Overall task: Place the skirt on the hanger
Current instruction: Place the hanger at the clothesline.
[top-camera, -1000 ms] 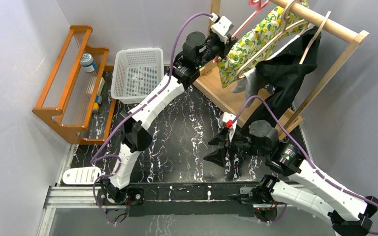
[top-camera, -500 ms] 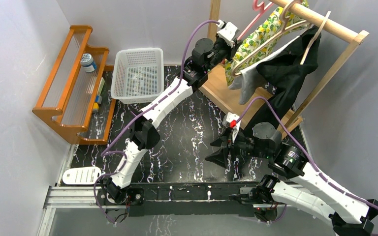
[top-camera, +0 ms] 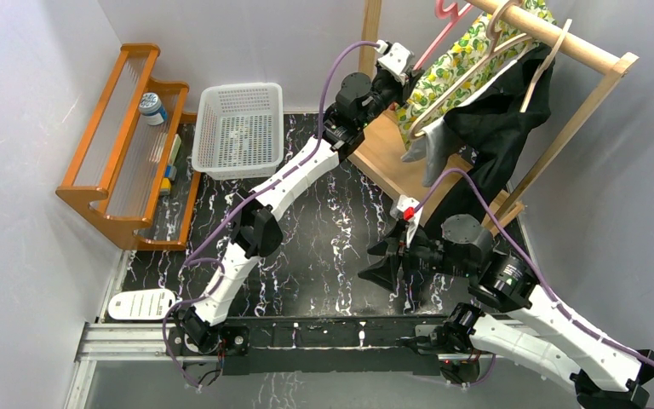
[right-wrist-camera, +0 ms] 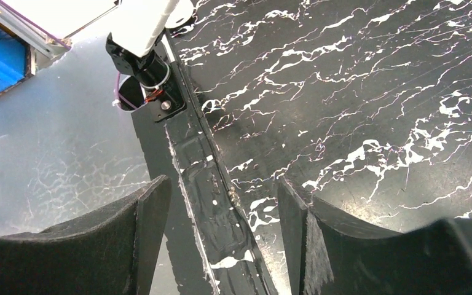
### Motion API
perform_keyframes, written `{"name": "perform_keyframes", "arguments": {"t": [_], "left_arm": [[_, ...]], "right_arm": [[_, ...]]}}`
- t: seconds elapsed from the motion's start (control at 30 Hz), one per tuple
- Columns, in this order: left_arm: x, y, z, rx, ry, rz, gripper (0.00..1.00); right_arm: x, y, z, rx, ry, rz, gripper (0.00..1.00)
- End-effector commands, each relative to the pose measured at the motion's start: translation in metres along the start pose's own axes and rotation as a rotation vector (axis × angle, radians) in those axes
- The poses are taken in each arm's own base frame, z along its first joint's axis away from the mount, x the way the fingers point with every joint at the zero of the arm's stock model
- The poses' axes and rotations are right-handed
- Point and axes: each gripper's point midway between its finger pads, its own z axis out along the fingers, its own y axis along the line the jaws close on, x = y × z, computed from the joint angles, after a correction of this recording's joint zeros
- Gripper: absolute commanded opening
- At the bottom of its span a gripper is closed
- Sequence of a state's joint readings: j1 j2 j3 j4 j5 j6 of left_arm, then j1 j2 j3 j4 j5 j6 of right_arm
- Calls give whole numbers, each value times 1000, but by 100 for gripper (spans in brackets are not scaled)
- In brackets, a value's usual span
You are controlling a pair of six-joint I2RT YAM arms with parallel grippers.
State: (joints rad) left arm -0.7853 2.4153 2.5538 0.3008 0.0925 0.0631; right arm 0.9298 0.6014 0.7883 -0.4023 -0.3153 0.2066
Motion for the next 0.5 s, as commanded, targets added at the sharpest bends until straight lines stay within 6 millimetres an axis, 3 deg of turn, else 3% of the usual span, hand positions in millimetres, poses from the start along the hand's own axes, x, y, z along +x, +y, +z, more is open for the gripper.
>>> {"name": "perform_keyframes", "arguments": {"t": [0.0,0.2,0.3,0.47], "left_arm": [[-71,0,0,-7,-201,9,0],[-68,-3,1,0,-196,5,0],[-77,-6,0,8,-222,-1,7],[-90,-16,-1,37,-267,3,3]], "right_arm": [[-25,9,-8,-9,-81,-2,71],[-23,10,-12,-9,-84,17,71],[-23,11,-14,-8,-89,22,70],[-25,11,-14,-7,-94,22,70]]}}
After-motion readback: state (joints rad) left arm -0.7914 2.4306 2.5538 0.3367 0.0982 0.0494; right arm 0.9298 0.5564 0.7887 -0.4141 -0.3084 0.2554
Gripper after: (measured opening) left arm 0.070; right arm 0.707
